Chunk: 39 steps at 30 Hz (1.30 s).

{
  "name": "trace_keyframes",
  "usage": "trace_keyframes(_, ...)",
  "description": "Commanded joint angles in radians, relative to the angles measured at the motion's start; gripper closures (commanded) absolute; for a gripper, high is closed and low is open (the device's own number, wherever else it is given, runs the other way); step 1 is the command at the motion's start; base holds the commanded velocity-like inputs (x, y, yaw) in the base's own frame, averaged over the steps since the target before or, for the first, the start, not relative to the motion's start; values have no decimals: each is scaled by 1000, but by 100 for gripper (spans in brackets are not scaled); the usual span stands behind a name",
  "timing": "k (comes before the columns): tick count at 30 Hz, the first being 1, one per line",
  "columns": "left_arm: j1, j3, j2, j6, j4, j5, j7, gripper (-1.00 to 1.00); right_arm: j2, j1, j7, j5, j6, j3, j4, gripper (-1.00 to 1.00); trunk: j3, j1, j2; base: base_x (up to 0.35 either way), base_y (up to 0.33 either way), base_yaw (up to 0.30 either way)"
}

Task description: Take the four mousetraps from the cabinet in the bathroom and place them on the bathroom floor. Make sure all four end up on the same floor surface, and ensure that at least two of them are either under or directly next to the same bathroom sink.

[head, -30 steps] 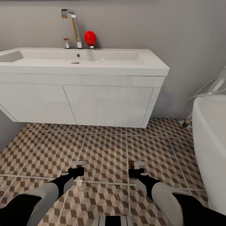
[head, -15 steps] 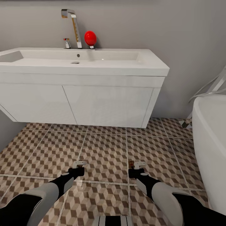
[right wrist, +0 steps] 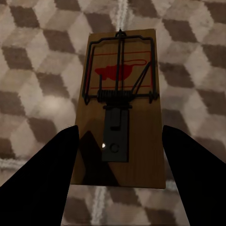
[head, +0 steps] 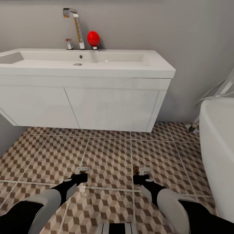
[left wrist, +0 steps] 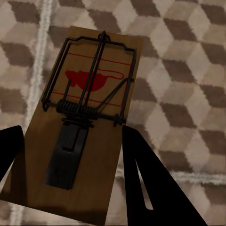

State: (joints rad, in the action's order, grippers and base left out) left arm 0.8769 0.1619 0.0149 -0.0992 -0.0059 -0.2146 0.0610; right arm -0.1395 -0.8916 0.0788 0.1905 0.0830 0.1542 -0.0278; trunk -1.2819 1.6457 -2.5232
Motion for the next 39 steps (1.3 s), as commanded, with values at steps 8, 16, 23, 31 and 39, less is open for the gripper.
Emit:
trace_keyframes(8, 1, 8, 0, -1, 1, -6, 3, 100, 0, -1, 5, 11, 6, 8, -3, 100, -32, 3, -2, 0, 0, 0)
trace_keyframes(16, 1, 8, 0, -1, 1, -6, 3, 100, 0, -1, 5, 11, 9, 8, -3, 100, -32, 3, -2, 0, 0, 0)
trace_keyframes(23, 1, 8, 0, -1, 1, -6, 4, 100, 0, -1, 5, 11, 13, 8, -3, 100, -59, 6, -4, 0, 0, 0)
trace_keyframes(31, 1, 7, 1, -1, 1, -6, 4, 100, 0, -1, 6, 11, 15, 8, -3, 100, -67, 7, -4, 0, 0, 0)
trace_keyframes(39, 1, 7, 2, -4, 1, -7, 3, 100, 0, -1, 6, 12, 15, 8, -3, 100, -67, 7, -4, 0, 0, 0)
